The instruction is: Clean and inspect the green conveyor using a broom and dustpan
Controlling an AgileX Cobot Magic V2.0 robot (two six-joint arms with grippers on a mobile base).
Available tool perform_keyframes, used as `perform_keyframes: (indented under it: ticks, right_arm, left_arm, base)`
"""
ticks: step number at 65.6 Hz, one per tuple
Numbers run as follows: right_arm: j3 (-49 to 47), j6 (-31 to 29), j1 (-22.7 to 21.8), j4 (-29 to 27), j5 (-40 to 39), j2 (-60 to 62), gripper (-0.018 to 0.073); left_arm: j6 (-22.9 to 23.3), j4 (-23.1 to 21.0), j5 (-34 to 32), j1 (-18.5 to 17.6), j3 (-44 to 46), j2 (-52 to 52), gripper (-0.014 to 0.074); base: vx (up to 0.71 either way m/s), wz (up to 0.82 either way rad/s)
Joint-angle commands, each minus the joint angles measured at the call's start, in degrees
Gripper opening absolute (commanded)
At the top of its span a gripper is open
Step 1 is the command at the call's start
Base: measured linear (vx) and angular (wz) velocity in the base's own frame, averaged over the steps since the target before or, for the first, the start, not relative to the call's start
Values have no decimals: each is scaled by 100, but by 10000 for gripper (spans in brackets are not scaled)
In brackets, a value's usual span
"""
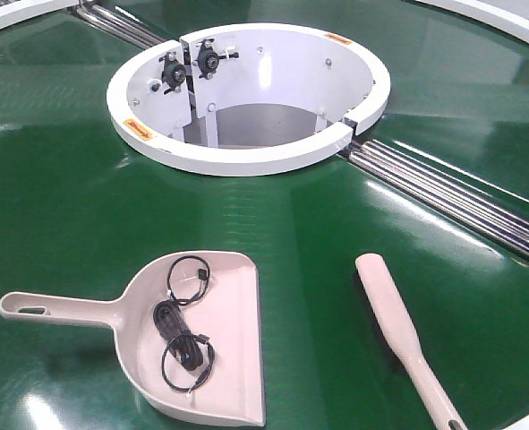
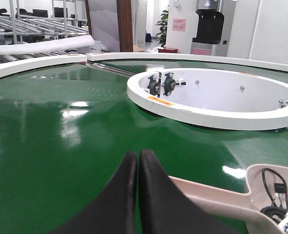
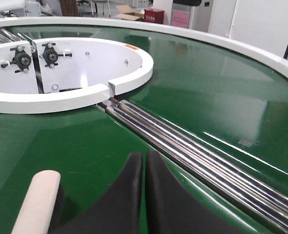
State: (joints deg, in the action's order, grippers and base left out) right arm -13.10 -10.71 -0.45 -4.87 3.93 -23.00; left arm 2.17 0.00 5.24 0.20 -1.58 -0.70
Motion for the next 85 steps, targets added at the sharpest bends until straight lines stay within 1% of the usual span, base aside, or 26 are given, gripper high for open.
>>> perform_keyframes:
  ticks: [1,15,16,18,28,35,85]
  right_arm:
    - [209,-14,-45,21,-595,227,-6]
    - [1560,8,-45,-92,-1617,1194,-6]
    - [1573,8,-45,-92,-1581,1269,-6]
    - [1531,-14,-45,-92,-1220,1454,-6]
    - [1541,-285,-45,-55,-393,2441,-6]
    - [1543,-291,-27,-100,-10,2408,-6]
    - [1538,-180,-32,-100,-198,2408,-6]
  left_arm:
    - [53,-49,-447,15,-133,-88,-22]
    - [53,-49,-447,15,-133,-88,-22]
    - [53,-49,-447,15,-133,-88,-22]
    - [53,-49,-447,15,-133,-88,-22]
    - [53,-49,-447,15,-133,-88,-22]
    - [53,-49,-442,15,-133,-88,-22]
    - [53,-49,-442,15,-133,-88,-22]
  base:
    - [0,0]
    - [0,0]
    - [0,0]
    - [0,0]
    - [0,0]
    - [0,0]
    - [0,0]
